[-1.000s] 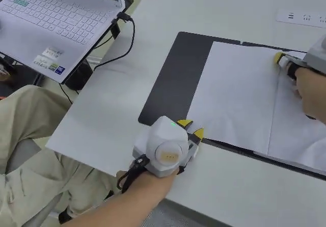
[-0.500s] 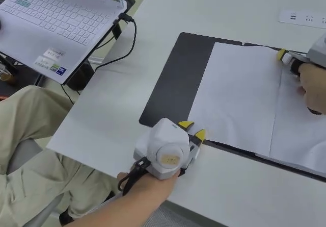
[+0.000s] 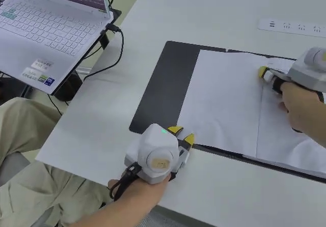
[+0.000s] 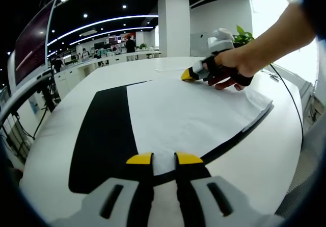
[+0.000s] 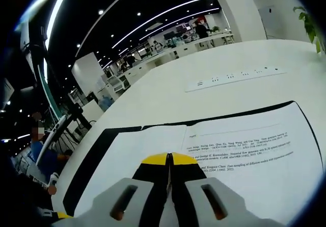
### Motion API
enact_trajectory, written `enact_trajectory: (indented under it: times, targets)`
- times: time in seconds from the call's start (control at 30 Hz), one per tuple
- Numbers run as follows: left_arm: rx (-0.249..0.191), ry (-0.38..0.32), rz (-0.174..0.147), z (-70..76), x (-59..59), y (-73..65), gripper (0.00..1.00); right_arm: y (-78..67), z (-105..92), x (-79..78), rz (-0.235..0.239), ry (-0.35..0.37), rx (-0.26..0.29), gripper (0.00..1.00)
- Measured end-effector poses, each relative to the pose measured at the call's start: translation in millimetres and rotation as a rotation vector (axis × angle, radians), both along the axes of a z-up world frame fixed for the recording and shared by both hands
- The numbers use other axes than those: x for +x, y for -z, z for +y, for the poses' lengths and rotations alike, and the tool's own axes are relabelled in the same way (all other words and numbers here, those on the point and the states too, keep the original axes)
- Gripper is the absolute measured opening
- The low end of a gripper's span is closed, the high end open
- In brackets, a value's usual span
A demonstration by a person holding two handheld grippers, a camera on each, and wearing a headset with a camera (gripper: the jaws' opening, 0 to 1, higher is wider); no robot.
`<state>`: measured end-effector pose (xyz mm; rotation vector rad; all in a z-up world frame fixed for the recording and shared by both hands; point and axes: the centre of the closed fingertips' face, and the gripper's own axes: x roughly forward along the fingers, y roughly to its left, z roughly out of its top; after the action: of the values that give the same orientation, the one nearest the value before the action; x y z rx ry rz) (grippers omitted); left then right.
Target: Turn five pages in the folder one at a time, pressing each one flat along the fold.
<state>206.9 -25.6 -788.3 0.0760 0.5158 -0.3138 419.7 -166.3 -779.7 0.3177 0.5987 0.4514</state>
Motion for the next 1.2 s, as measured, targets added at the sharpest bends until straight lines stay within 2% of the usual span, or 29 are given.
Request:
enact_trajectory:
  times: [0.2,0.33,0.67,0.97,1.2]
  targets:
    - [0.000,0.000,-0.001,0.3,0.4,1.0,0.15,-12.2,4.5,-33.8,0.005,-0.007,-0.007,0.00]
    - [0.003,0.003,-0.004,0.3,0.5,1.3,0.15,-17.5,5.9,-50.7,0.011,-0.007,0.000,0.00]
    - [0.009,0.010,-0.008,0.3,0.8,2.5,0.15,-22.1,4.2,-77.4,0.023,-0.008,0.010,0.00]
    - [0.011,0.016,-0.009,0.2,0.3,3.6,0.15,-15.7,1.5,-90.0,0.029,-0.016,0.014,0.00]
    - [0.011,0.017,-0.016,0.3,-0.2,3.6,0.15,-10.2,1.9,-112.3,0.038,-0.047,0.012,0.00]
